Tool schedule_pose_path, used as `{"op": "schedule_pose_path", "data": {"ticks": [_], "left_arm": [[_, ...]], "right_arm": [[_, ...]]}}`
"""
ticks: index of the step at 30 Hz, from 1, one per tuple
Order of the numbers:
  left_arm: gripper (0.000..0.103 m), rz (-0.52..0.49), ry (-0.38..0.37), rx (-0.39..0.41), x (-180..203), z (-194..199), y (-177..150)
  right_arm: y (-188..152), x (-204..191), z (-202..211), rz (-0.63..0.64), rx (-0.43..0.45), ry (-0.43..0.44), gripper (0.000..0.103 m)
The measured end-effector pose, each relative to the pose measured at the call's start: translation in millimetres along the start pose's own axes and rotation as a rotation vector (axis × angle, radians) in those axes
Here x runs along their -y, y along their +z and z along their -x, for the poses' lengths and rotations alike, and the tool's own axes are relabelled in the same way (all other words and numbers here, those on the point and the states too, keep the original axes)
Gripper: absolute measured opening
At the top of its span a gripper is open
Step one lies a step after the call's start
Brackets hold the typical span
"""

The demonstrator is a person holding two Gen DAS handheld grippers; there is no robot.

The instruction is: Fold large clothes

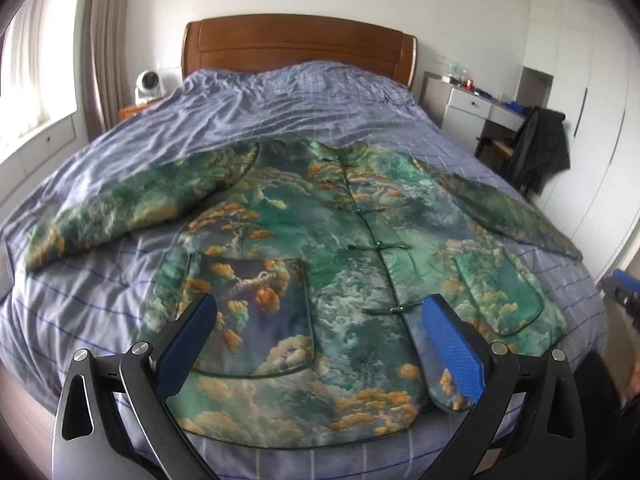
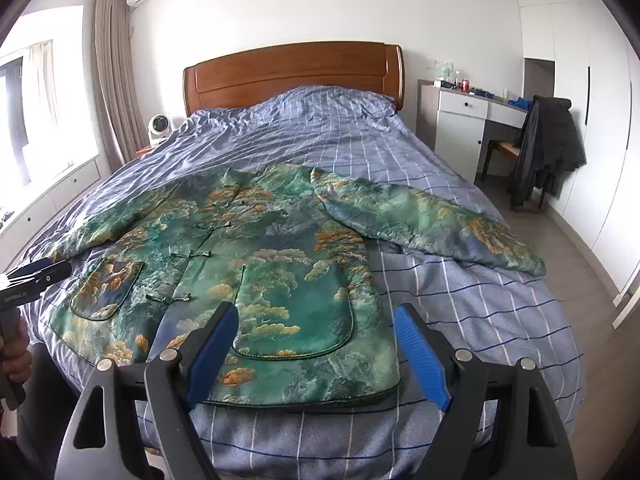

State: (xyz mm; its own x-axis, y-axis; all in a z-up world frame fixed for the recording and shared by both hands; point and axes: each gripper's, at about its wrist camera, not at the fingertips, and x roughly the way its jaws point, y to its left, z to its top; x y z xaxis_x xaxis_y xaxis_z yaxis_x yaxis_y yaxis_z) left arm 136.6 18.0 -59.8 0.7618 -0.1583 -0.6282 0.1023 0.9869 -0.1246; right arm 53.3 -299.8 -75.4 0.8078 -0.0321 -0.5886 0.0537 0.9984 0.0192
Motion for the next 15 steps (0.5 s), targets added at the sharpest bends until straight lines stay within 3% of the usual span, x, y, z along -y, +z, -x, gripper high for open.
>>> {"op": "schedule_pose_path", "data": {"ticks": [4,8,15], "left_arm": [[0.102,0.001,0.014,0.006,-1,5,1],[0.102,-0.03,0.055,0.023,0,10,4],[0.102,0.001,0.056,0.009,-7,5,6]], "right_arm": [[-5,-14,-2,0.07,-0.003,-0.01,0.082],[-3,-16,-5,0.062,0.004,0.0,0.082],[16,-5,-4,0.076,0.058,-0.035,0.082]]}}
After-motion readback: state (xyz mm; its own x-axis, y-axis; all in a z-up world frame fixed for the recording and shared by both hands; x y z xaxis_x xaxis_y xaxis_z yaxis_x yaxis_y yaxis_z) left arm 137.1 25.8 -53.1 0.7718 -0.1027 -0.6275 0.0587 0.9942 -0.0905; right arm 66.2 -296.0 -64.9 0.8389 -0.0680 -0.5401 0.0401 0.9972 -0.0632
